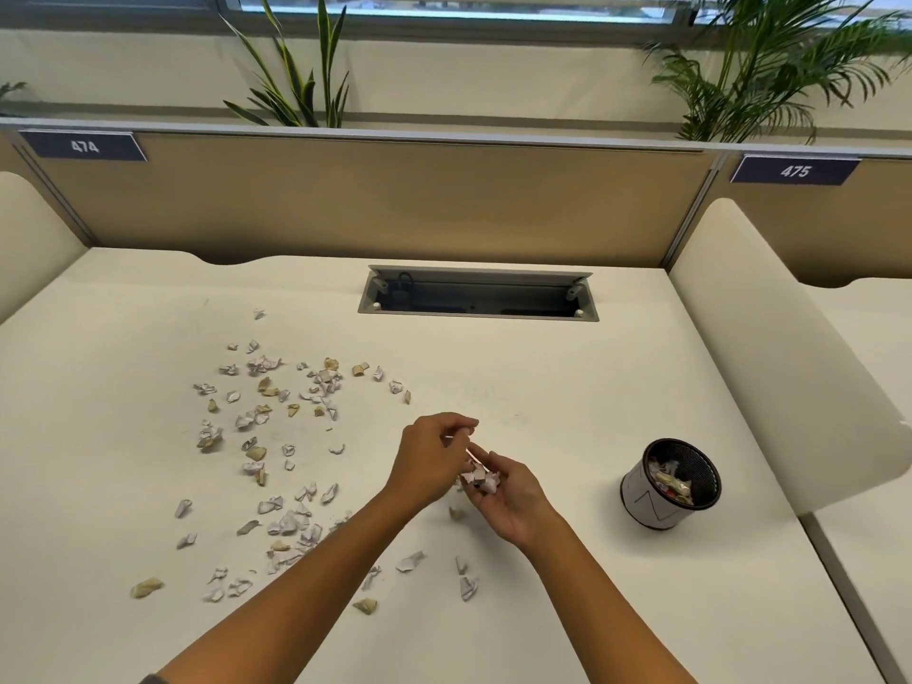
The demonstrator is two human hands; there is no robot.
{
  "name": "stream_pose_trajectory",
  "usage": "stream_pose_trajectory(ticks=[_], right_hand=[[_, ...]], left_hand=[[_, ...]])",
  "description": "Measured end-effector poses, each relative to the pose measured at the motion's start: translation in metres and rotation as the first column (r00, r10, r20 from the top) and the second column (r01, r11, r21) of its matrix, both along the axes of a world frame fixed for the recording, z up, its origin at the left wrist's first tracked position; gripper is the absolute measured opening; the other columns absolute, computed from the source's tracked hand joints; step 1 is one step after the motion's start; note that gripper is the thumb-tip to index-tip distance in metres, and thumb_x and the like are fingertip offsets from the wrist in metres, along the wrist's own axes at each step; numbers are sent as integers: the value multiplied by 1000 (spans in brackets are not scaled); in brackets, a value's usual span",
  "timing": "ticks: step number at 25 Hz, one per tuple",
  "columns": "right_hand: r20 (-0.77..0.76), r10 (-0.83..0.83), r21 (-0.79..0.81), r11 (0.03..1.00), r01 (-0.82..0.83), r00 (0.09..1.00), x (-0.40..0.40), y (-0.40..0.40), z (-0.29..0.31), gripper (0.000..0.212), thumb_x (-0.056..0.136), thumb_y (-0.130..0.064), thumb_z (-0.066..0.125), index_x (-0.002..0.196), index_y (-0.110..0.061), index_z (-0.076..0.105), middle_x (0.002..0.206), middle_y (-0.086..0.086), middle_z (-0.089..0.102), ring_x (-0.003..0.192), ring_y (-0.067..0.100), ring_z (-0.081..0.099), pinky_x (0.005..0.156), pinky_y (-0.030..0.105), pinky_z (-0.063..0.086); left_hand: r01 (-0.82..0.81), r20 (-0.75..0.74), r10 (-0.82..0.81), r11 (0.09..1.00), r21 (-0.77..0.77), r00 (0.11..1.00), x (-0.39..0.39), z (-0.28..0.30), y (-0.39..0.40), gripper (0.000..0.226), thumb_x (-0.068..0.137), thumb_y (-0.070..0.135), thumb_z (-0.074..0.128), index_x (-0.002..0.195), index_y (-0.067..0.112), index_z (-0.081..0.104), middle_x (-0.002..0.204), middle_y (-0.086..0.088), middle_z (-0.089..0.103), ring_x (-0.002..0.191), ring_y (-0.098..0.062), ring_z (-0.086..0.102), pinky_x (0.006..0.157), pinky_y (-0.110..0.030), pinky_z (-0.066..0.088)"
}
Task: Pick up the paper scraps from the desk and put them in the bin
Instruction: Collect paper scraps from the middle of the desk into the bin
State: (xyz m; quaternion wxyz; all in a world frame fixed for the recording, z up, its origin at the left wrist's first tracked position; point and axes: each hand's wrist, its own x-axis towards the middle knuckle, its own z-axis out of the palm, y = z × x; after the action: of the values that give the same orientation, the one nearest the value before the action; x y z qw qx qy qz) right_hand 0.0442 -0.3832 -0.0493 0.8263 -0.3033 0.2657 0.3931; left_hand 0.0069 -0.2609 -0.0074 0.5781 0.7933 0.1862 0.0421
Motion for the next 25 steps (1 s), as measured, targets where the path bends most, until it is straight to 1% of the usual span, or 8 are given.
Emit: stream_pose_trajectory(ticks=[3, 5, 9, 13, 15, 18, 22, 25], right_hand=[[36, -24, -10, 1000, 24, 999, 1, -19, 9, 28, 103, -10, 40, 111, 5, 63, 101, 19, 63, 90, 26, 62, 84, 32, 53], [90, -51, -12, 999, 52, 995, 5, -34, 19, 29, 103, -11, 40, 108, 5, 64, 101, 19, 64, 93, 27, 62, 82, 32, 58], [237, -157, -22, 986, 166, 959, 21, -81, 42, 26, 103, -11, 41, 104, 3, 63, 95, 14, 66, 93, 23, 63, 76, 28, 60], [429, -206, -161, 940, 299, 879, 39, -140, 53, 25, 101, -16, 46, 100, -4, 68, 94, 8, 68, 89, 18, 66, 81, 25, 60], [548, -115, -347, 870, 350, 829, 45, -166, 52, 24, 99, -21, 49, 99, -13, 72, 99, 4, 71, 91, 14, 69, 82, 26, 56], [648, 139, -606, 690, 396, 749, 47, -192, 47, 33, 99, -32, 42, 98, -27, 74, 104, -5, 74, 101, 10, 68, 83, 28, 48], [695, 183, -609, 664, 434, 696, 46, -204, 40, 40, 105, -36, 36, 102, -20, 73, 108, 0, 75, 108, 15, 67, 95, 31, 48], [690, 180, -616, 655, 438, 701, 42, -202, 40, 42, 105, -34, 35, 103, -17, 73, 110, 1, 74, 111, 15, 66, 104, 35, 46]], left_hand=[[-39, 10, 39, 999, -17, 999, 0, 0, 1, 24, 93, 4, 52, 102, 12, 73, 100, -3, 71, 93, -14, 69, 68, -31, 62], [-46, -6, 46, 999, 22, 999, -2, -2, 0, 25, 92, 5, 52, 101, 13, 73, 99, 1, 71, 90, -16, 69, 70, -35, 63], [-42, -40, 43, 999, 29, 998, -5, -7, -11, 24, 91, 7, 52, 98, 17, 73, 96, 1, 71, 84, -18, 70, 74, -41, 62], [19, -81, -15, 999, 49, 997, -7, -10, -27, 24, 90, 9, 54, 94, 21, 74, 91, 3, 72, 86, -20, 68, 79, -43, 60], [33, -98, -27, 998, 58, 995, -8, -13, -31, 24, 90, 9, 55, 94, 21, 75, 90, 6, 71, 86, -17, 67, 83, -42, 59], [32, -107, -25, 997, 67, 994, -10, -13, -36, 23, 90, 9, 54, 96, 19, 75, 88, 8, 69, 87, -17, 67, 86, -40, 58], [21, -104, -14, 998, 67, 994, -12, -15, -31, 23, 91, 10, 54, 95, 20, 75, 87, 5, 69, 85, -22, 69, 83, -35, 58], [20, -106, -10, 996, 92, 994, -15, -19, -19, 23, 92, 10, 54, 94, 22, 74, 90, 6, 71, 75, -4, 67, 67, -14, 55]])
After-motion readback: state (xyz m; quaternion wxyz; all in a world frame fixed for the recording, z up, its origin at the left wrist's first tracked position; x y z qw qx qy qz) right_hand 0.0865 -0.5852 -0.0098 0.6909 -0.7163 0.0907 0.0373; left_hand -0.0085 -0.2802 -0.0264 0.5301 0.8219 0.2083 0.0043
